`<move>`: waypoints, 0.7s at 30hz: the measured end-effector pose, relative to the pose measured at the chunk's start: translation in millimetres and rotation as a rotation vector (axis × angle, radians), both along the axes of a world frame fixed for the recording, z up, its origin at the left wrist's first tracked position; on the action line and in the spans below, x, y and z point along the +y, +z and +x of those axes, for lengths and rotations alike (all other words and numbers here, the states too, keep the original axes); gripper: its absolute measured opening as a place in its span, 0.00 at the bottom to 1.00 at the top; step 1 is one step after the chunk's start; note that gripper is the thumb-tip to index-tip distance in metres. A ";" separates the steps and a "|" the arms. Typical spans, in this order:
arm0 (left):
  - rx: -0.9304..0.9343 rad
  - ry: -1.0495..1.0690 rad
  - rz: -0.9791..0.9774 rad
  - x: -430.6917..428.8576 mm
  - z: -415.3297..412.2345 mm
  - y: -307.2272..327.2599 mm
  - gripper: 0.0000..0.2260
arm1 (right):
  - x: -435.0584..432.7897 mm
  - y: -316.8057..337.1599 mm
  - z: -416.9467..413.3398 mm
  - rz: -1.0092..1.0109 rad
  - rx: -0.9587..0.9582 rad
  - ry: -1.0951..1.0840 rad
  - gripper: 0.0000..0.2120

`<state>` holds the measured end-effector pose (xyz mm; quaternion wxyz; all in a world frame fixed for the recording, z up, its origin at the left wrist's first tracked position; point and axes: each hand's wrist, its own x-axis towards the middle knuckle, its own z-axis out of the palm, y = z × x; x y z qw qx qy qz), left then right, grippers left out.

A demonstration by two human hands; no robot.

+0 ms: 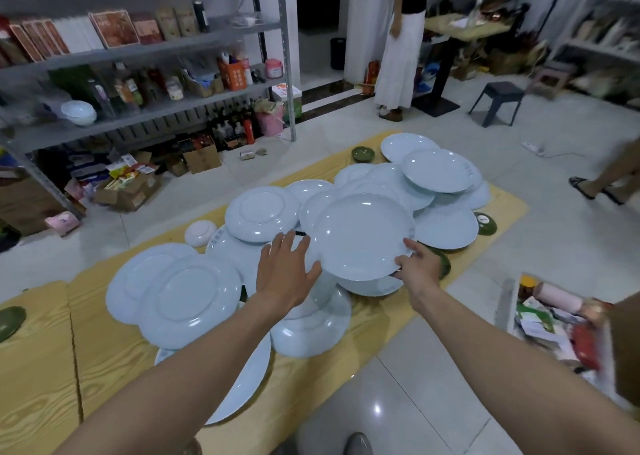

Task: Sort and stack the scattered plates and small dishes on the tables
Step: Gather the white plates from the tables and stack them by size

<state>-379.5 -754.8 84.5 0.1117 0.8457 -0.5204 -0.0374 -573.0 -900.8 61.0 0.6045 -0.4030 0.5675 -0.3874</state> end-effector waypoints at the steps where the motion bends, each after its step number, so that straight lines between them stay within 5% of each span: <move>1: 0.002 -0.027 0.004 -4.1 -4.8 1.0 0.27 | -0.7 3.1 -9.0 -0.010 -0.002 -0.051 0.25; 21: -0.033 -0.232 0.008 -111.7 -130.7 15.1 0.27 | -77.6 25.7 -151.2 -0.002 -0.171 -0.426 0.31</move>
